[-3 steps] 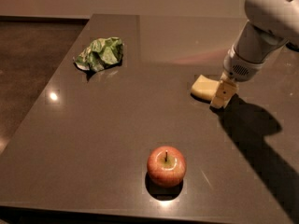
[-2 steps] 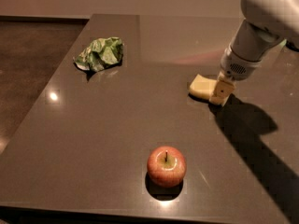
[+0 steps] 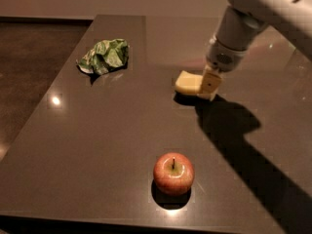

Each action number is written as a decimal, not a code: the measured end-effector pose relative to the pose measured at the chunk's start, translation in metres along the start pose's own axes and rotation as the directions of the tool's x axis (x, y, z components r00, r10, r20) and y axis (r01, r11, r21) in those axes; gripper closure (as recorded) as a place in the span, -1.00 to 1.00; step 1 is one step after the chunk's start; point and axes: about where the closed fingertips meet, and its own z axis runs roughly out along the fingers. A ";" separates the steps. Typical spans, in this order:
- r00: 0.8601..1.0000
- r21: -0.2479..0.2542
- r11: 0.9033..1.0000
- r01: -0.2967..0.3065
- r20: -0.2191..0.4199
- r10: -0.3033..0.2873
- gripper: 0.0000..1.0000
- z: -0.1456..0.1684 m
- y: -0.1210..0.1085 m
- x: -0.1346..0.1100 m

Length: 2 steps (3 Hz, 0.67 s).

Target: Move sponge near green jalapeno chip bag

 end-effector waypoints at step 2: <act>0.992 -0.012 0.993 0.114 0.061 -0.113 1.00 0.009 0.000 -0.104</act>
Offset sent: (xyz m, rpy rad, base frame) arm 0.0552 0.1498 0.0223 0.0550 -0.0440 0.1883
